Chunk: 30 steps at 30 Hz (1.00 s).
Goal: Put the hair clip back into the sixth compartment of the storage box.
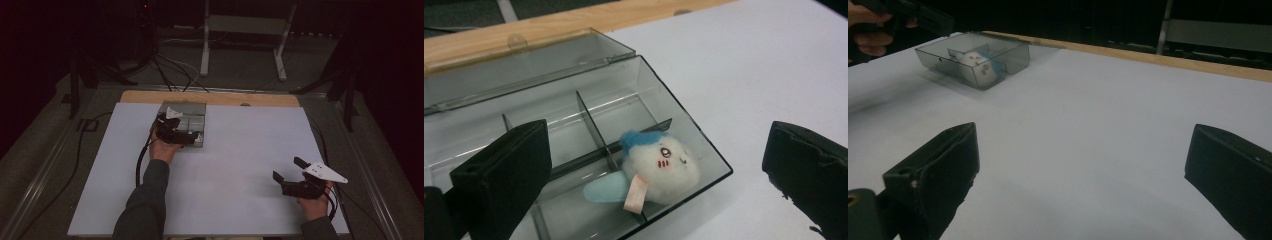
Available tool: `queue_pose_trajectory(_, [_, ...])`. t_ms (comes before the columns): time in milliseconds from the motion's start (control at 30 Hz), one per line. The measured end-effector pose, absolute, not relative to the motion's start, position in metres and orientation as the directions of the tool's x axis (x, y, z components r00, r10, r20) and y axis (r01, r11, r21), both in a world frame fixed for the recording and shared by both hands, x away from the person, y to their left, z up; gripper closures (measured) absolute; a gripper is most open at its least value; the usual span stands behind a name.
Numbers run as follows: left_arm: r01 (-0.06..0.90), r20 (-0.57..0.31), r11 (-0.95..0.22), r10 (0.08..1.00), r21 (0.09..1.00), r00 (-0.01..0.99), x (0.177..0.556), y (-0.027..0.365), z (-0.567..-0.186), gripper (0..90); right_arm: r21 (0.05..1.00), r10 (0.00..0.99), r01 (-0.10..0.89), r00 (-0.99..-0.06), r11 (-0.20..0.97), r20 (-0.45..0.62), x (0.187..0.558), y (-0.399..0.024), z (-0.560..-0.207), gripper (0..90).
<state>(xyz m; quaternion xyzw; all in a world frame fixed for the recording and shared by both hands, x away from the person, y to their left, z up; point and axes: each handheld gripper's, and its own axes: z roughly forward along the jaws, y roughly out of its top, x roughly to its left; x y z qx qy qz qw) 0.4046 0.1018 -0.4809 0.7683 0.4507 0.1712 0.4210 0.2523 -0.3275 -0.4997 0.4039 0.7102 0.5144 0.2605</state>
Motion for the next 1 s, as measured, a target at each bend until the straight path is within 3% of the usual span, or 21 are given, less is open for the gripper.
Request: queue_pose_trajectory(1000, [0.415,-0.054,-0.199,0.85,0.888,0.523,0.345,0.16,-0.457,0.7,0.943,0.844,0.301,-0.534,0.138,0.047,0.252,-0.328,-0.499,1.0])
